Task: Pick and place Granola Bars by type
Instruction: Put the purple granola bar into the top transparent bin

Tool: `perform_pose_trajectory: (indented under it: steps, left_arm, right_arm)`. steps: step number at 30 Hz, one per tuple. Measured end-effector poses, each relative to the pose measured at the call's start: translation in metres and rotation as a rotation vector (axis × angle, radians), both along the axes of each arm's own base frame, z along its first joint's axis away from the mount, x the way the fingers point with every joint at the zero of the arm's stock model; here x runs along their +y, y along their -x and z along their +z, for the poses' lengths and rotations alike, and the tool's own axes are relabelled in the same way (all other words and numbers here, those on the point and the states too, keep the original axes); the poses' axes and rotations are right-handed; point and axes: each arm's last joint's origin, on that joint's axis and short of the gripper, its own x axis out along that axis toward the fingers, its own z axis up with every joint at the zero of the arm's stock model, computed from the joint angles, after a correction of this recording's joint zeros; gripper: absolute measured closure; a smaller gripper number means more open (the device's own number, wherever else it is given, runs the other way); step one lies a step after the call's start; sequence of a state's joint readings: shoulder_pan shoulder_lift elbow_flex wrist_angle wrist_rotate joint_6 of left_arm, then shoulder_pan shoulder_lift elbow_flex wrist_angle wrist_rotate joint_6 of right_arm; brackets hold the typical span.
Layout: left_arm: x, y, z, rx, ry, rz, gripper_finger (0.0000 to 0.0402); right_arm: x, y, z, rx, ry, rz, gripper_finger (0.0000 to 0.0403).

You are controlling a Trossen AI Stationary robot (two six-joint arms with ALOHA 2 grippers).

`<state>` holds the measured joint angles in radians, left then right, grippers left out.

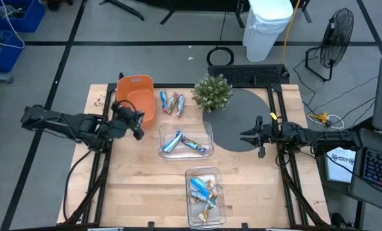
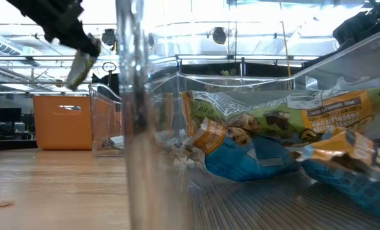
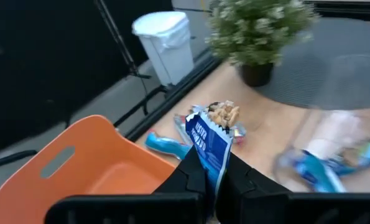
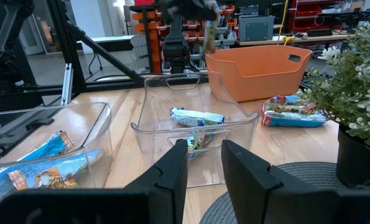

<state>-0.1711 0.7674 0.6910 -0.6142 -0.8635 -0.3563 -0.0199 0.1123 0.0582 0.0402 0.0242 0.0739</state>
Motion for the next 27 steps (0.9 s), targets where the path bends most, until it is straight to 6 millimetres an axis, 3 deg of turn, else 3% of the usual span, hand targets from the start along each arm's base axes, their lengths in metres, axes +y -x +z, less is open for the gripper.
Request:
perform_pose_trajectory:
  steps: [6,15,27]
  left_arm:
    - [0.018,-0.002,-0.024,-0.051,-0.019,-0.037,0.0389]
    - [0.025,0.003,-0.003,-0.227,-0.122,-0.329,0.0389]
    - [0.022,-0.007,0.001,-0.285,-0.104,-0.749,0.0387]
  right_arm:
    - [0.000,0.000,0.000,0.000,0.000,0.000,0.0314]
    - [0.000,0.000,0.000,0.000,0.000,0.000,0.0314]
    - [0.000,0.000,0.000,0.000,0.000,0.000,0.0314]
